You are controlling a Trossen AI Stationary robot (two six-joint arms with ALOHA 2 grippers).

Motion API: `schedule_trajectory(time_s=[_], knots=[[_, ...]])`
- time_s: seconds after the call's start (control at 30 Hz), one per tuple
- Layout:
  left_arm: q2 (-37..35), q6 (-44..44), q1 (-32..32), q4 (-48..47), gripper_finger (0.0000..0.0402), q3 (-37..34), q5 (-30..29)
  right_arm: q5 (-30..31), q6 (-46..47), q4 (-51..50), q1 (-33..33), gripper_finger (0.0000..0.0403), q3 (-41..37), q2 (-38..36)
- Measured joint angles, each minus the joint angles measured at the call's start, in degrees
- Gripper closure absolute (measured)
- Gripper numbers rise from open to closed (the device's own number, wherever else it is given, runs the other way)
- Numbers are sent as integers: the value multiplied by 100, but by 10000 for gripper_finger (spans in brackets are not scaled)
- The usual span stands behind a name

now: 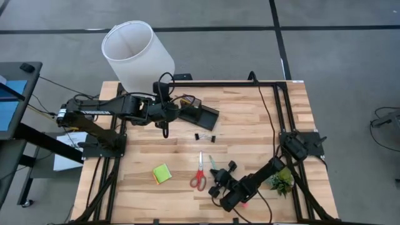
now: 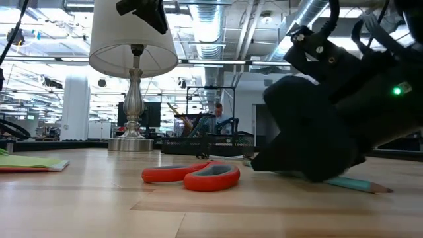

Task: Pick and place office supplies into organizer
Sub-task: Put the light blue pencil into the black desk organizer

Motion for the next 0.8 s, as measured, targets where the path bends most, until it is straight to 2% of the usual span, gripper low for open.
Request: schedule_trajectory(time_s=[0.23, 0.47, 0.63, 0.8], knots=[[0, 1, -1, 4, 331, 0, 0, -560, -71, -210, -190, 340, 0, -328], [0, 4, -1, 2, 331, 0, -1, -485, -75, -359, -357, 287, 171, -346], [0, 4, -1, 0, 331, 0, -2, -438, 92, -1574, -387, 290, 748, -361], [0, 4, 0, -2, 331, 0, -2, -443, 1065, -3053, -411, 306, 1220, -374]])
